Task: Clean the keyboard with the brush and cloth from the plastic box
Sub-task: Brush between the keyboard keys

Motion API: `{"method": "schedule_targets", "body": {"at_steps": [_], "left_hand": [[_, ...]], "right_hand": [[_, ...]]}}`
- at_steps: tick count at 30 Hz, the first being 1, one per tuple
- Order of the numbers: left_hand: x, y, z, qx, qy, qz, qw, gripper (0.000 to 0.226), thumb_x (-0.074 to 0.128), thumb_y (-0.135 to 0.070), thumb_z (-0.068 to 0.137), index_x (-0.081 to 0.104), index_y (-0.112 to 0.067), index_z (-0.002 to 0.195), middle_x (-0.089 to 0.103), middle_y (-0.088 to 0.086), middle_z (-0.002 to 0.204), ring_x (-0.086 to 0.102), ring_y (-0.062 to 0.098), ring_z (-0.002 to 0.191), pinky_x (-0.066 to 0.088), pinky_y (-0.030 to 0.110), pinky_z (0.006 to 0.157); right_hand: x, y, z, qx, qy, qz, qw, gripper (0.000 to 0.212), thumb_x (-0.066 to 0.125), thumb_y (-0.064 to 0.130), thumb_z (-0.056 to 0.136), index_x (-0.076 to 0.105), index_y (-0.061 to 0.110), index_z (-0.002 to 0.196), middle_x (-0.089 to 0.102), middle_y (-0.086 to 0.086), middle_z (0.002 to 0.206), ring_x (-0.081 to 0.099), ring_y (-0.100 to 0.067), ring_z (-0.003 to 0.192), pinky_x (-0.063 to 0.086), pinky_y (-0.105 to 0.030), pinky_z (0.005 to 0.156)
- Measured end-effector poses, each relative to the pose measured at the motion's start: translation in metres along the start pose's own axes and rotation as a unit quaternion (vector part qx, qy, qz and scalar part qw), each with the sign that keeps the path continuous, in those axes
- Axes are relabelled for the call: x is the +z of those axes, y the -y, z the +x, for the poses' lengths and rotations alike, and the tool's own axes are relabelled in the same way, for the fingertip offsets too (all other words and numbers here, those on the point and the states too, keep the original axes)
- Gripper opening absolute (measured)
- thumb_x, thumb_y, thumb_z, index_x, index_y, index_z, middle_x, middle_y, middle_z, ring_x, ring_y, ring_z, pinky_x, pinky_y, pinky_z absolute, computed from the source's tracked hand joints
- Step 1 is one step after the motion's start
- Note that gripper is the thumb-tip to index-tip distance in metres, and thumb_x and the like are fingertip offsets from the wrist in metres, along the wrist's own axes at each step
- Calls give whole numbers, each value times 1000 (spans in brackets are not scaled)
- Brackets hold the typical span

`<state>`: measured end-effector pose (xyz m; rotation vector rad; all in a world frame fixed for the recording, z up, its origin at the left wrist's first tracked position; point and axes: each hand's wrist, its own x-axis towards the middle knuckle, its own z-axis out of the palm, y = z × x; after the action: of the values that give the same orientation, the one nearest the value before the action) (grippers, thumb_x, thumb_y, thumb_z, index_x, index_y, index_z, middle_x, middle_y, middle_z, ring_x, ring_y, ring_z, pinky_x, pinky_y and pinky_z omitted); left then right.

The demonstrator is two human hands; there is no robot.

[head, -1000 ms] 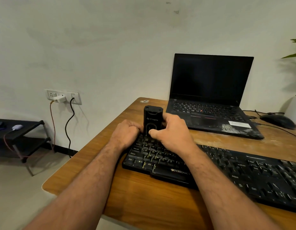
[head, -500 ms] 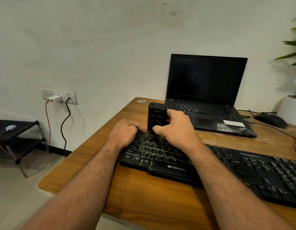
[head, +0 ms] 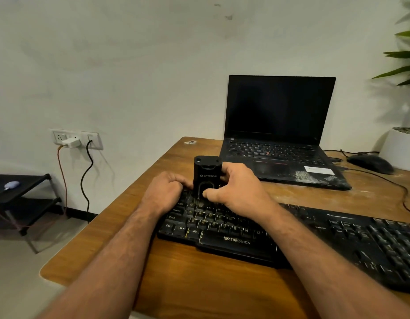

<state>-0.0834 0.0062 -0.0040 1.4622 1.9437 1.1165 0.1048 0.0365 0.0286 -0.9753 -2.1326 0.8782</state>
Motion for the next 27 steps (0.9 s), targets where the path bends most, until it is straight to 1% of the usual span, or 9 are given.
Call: {"method": "schedule_targets", "body": {"at_steps": [2, 7, 12, 14, 17, 19, 21, 25, 27], "left_hand": [[0, -1, 0, -7, 1, 2, 1000, 37, 44, -5, 88, 78, -18, 78, 74, -1, 81, 67, 16, 80, 54, 44, 92], [-2, -7, -5, -9, 7, -1, 1000, 40, 43, -2, 88, 76, -19, 73, 73, -3, 68, 67, 11, 64, 57, 36, 81], [-2, -9, -6, -12, -6, -9, 1000, 41, 45, -3, 87, 78, -23, 75, 76, -9, 76, 69, 10, 81, 53, 37, 94], [-1, -9, -6, -6, -8, -4, 1000, 42, 46, -3, 86, 78, -26, 71, 75, -9, 73, 68, 7, 75, 54, 34, 88], [-1, -11, -9, 13, -5, 15, 1000, 53, 47, -3, 88, 71, -35, 52, 68, -14, 56, 60, -1, 54, 47, 24, 68], [-1, -9, -7, 15, -10, 14, 1000, 49, 46, -2, 85, 74, -33, 58, 70, -13, 61, 63, 0, 60, 49, 25, 72], [-1, -7, -6, 12, -20, 7, 1000, 42, 46, -1, 82, 78, -25, 72, 74, -10, 72, 67, 6, 72, 51, 27, 80], [1, -5, -5, 45, -11, 14, 999, 51, 49, -5, 90, 71, -33, 53, 69, -12, 58, 60, -1, 53, 44, 18, 61], [1, -6, -6, 54, -17, 21, 998, 53, 49, -5, 90, 69, -34, 49, 66, -14, 54, 58, -3, 50, 41, 13, 53]], "right_hand": [[0, 1, 0, 3, 2, 7, 1000, 40, 80, 16, 77, 69, 31, 112, 73, 16, 94, 69, -1, 80, 51, -9, 62], [-1, 0, -4, 7, 38, 78, 996, 38, 80, 8, 77, 70, 32, 104, 76, 14, 96, 71, 1, 87, 56, -19, 77], [0, -1, -2, 19, -37, -24, 999, 41, 78, 16, 79, 67, 26, 117, 72, 11, 95, 58, 6, 60, 40, -6, 52], [1, 2, -3, 8, -25, -10, 1000, 42, 78, 15, 78, 67, 28, 116, 72, 14, 95, 58, 10, 59, 41, -6, 55], [8, 7, -7, 1, 28, 35, 999, 45, 80, 12, 77, 68, 31, 116, 74, 17, 100, 62, 16, 72, 49, -9, 66], [10, 6, -4, 4, -10, 10, 1000, 45, 79, 13, 76, 69, 29, 116, 73, 14, 100, 62, 13, 67, 48, -9, 61], [8, 6, -3, 18, -41, -13, 999, 45, 79, 14, 76, 68, 29, 117, 73, 13, 99, 65, 8, 74, 48, -11, 62], [8, 6, -9, 3, 35, 68, 997, 48, 80, 8, 75, 69, 30, 116, 75, 14, 103, 69, 5, 89, 56, -20, 81], [10, 6, -10, -5, 30, 61, 998, 46, 79, 7, 75, 69, 30, 113, 75, 14, 101, 68, 9, 84, 55, -15, 75]]}}
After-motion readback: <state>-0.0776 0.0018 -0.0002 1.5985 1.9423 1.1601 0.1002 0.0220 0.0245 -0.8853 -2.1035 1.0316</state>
